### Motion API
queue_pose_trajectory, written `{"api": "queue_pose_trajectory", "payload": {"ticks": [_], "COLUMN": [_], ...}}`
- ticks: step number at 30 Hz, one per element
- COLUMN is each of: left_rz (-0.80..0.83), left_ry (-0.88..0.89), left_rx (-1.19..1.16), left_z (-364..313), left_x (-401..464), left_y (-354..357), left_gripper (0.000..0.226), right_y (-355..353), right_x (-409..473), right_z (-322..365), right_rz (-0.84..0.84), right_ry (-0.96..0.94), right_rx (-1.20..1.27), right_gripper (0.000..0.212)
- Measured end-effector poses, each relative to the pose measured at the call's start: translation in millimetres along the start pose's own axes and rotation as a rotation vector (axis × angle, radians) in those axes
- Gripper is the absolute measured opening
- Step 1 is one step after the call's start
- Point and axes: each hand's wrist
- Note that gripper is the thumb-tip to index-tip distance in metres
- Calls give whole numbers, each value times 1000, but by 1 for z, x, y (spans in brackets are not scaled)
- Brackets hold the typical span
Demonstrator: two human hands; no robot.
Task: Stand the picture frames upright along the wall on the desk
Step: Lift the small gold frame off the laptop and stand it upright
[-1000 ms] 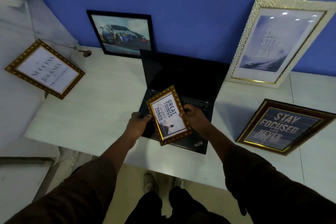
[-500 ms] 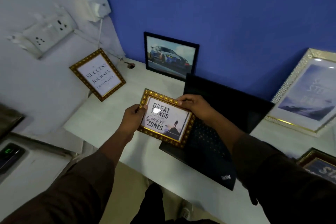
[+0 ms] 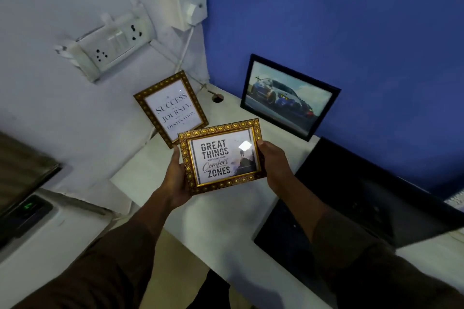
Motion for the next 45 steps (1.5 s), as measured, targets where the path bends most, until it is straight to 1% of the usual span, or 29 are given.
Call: {"api": "queue_pose_trajectory", "payload": {"ticks": [3,8,10,14,16,18,21,24,28,32,34,37,39,43,45], "left_rz": [61,229,250,244,197,108,17,-34,-16,-10,-30,-37,-43,-129,-195], "left_ry": [-59,-65,-66,-46,-17,27,67,79,73,75,48,-30,-46,-40,-34], "left_rx": [54,-105,-142,-144,-139,-127,-78,-9,71,113,115,95,92,69,69], "left_z": [-8,-22,-25,-30,-30,-27,-21,-16,-6,7,13,15,16,17,17], "left_x": [11,34,42,56,62,70,83,93,102,110,115,122,125,121,117], "left_y": [-8,-26,-32,-40,-42,-42,-39,-38,-42,-48,-51,-56,-56,-54,-55], "left_gripper": [84,75,73,70,65,55,54,57,57,46,48,51,57,58,60], "right_y": [14,21,24,27,27,24,23,20,11,13,12,13,12,12,9], "right_x": [14,33,37,44,48,49,50,56,66,63,62,57,54,51,46], "right_z": [-2,-2,-2,-6,-11,-15,-20,-25,-37,-41,-48,-54,-58,-59,-60], "right_rz": [8,20,36,73,104,146,150,76,54,52,49,20,-13,-50,-98], "right_ry": [-26,-38,-41,-54,-33,22,88,152,248,296,312,334,329,295,262], "right_rx": [-53,-108,-125,-180,-212,-208,-141,-70,6,45,49,50,55,45,75], "right_gripper": [40,37,35,35,41,49,42,43,61,74,78,77,73,68,58]}}
Point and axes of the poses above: each hand's wrist, its own x-axis towards the middle knuckle, its own y-axis out of the palm, z = x × y, and after that the axes turned 11 degrees about x, right-handed
